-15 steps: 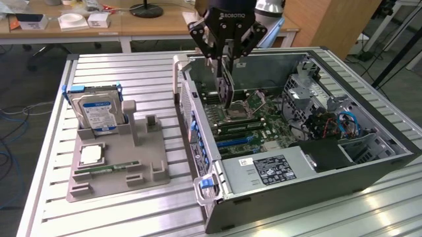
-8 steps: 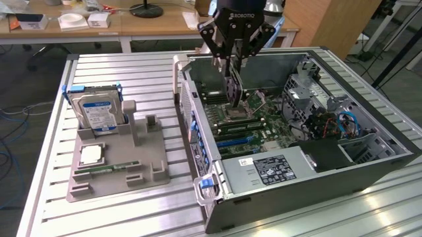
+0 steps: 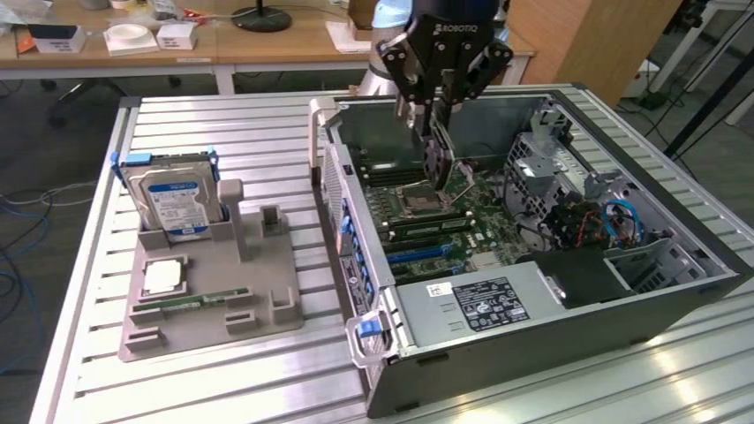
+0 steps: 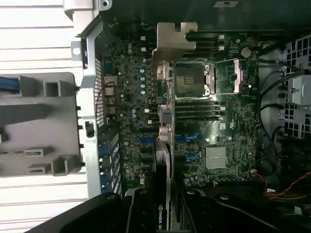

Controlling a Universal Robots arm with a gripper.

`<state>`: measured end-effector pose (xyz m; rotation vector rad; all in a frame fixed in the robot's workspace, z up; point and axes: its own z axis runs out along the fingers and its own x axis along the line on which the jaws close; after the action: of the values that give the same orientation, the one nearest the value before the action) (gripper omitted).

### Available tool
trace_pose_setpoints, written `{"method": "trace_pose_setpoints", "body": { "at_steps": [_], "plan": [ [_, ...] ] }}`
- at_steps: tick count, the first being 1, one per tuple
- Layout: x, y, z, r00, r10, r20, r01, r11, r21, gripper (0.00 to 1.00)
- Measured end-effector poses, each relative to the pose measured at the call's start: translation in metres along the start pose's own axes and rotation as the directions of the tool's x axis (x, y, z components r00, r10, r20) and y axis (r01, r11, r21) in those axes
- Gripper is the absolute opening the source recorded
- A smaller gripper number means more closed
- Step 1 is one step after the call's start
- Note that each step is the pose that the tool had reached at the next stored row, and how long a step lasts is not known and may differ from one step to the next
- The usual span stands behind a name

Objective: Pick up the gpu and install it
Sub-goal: 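Pick up the gpu and move the gpu toward the slot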

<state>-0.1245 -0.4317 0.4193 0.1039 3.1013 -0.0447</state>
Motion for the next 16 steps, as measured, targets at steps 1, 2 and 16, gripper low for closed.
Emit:
{"method": "trace_pose_setpoints", "body": {
  "at_steps": [1, 2, 16],
  "plan": [
    [-0.003, 0.0002, 0.0001, 1.0, 0.0, 0.0, 0.0, 1.0, 0.0, 0.26],
    [-0.006, 0.0004, 0.0002, 1.0, 0.0, -0.0001, 0.0, 1.0, 0.0002, 0.26],
    [-0.051, 0.0035, 0.0019, 1.0, 0.0, -0.0001, 0.0, 1.0, 0.0001, 0.26]
  ]
}}
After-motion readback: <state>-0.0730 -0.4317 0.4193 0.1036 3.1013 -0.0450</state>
